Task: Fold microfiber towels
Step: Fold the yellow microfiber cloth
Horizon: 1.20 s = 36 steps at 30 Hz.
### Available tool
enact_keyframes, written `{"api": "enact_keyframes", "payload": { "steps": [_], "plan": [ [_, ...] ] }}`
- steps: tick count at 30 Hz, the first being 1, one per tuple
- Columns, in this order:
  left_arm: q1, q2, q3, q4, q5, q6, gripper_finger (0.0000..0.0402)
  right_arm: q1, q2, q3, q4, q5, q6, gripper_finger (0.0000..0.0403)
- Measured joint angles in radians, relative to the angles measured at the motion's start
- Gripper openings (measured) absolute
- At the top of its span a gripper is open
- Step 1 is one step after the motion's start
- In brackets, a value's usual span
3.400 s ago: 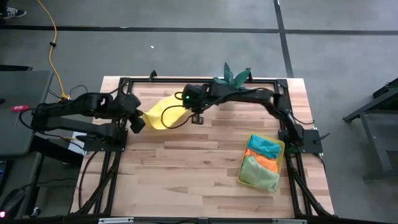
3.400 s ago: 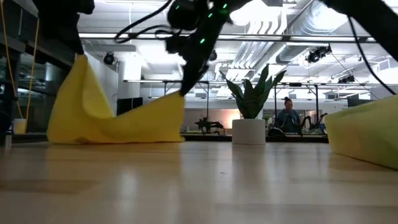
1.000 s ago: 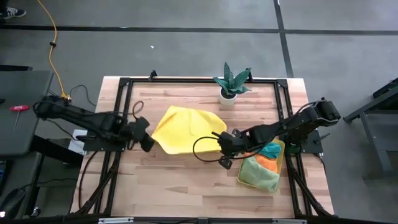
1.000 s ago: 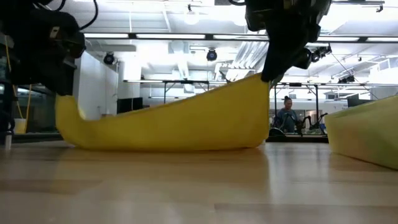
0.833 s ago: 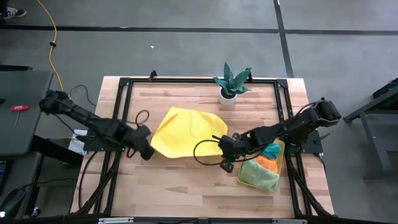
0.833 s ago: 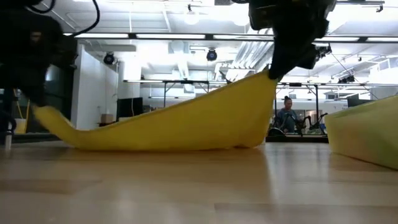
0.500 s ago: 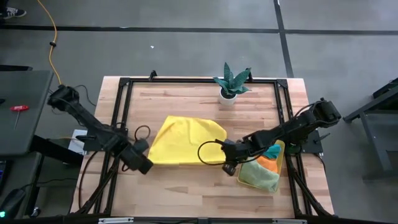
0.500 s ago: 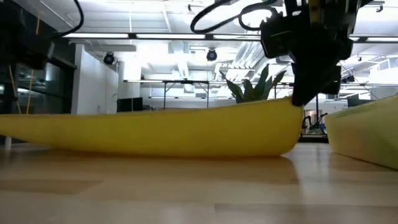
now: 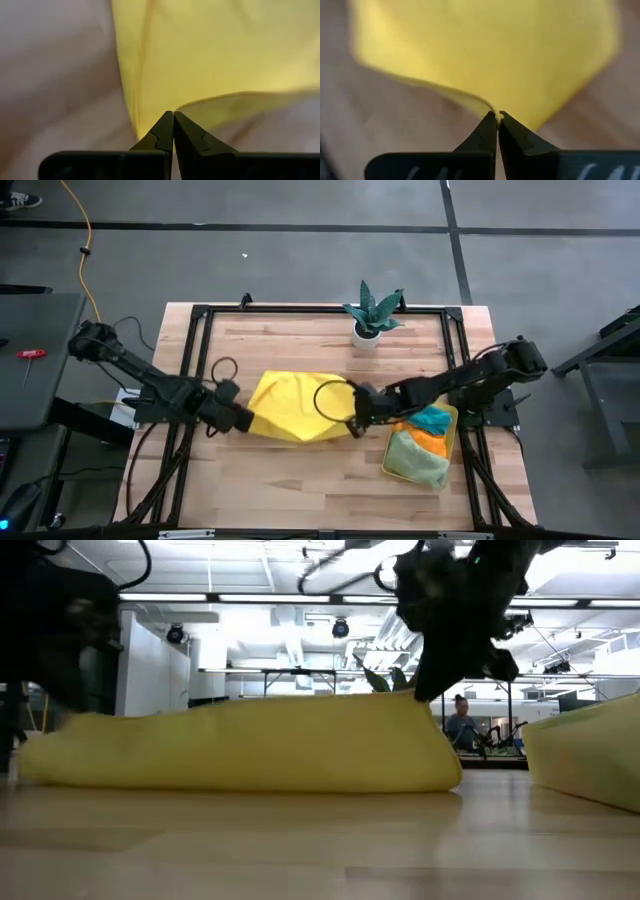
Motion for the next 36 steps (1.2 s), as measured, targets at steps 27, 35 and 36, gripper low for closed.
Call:
{"api": "enact_keyframes", "payload": {
  "steps": [27, 35, 36],
  "plan": [
    [0.402, 0.214, -0.007, 0.167, -0.317, 0.254, 0.0000, -0.205, 0.002, 0.000, -0.167, 0.227, 0.215, 0.0000],
    [0.403, 0.228, -0.007, 0.157, -0.334, 0.255, 0.0011, -0.205, 0.002, 0.000, -0.172, 0.227, 0.232, 0.0006],
    [0.403, 0.228, -0.007, 0.154, -0.336, 0.255, 0.0014, -0.208, 0.002, 0.000, -0.173, 0.228, 0.232, 0.0013]
  ]
}}
